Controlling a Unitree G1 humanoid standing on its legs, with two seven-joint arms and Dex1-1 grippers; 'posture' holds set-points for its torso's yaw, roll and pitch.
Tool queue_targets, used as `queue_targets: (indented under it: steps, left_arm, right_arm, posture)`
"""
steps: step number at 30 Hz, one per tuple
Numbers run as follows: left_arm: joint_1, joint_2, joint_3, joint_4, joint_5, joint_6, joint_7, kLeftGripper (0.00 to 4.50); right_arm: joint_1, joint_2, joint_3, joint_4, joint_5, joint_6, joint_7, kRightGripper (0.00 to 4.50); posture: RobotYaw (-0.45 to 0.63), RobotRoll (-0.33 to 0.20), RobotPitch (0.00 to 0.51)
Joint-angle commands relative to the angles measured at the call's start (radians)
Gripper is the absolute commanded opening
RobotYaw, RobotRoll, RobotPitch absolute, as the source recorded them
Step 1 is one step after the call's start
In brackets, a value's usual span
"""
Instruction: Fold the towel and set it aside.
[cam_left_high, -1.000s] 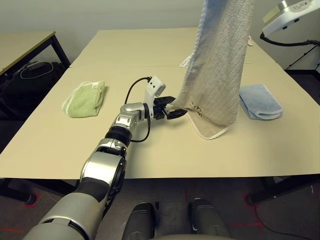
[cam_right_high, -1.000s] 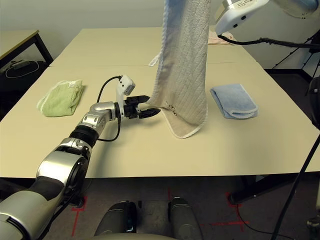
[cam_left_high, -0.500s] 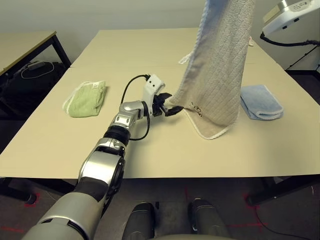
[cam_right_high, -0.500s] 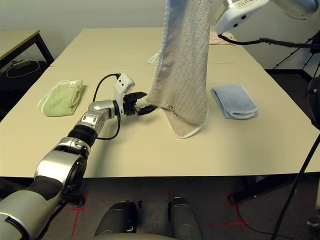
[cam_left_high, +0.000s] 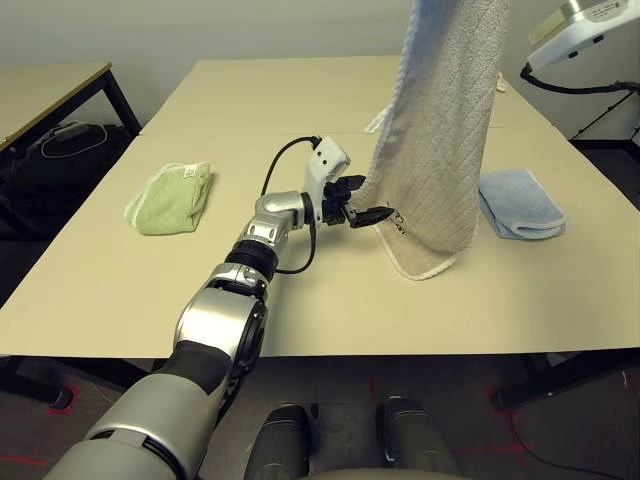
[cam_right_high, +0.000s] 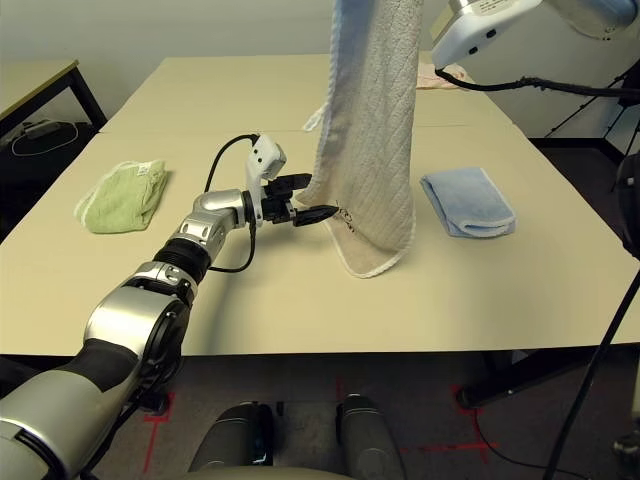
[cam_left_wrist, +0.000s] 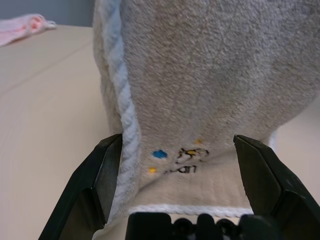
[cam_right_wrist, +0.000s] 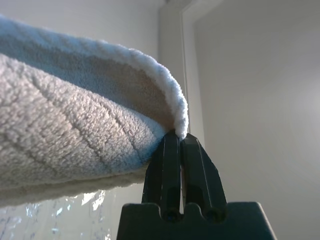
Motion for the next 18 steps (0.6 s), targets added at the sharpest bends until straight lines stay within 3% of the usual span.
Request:
queue_targets:
  steps: [1,6,12,18]
  left_arm:
    - [0.016,0.019,-0.017,0.0,0.013,0.048,-0.05,4.5]
    - [0.048,0.043,-0.049,-0.023,0.037,0.087,-0.092,4.5]
    - [0.069,0.041,-0.061,-0.006,0.073,0.025,0.02,4.5]
    - [0.075,0.042,-0.067,-0.002,0.077,0.02,0.023,4.5]
  right_arm:
    - [-0.008,-0.012,-0.024,0.007,0.03,0.02,0.024,0.06]
    - [-0.01,-0.014,-0.04,0.012,0.057,0.032,0.049,0.06]
    - [-0.026,-0.017,-0.048,0.012,0.075,0.036,0.071,0.06]
    - [-0.032,-0.019,-0.046,0.013,0.084,0.04,0.083,0.06]
  posture:
    - [-0.03,0.0,0.008]
    - [-0.02,0.0,0.009]
    - [-0.01,0.0,0.011]
    - [-0.01,0.0,0.011]
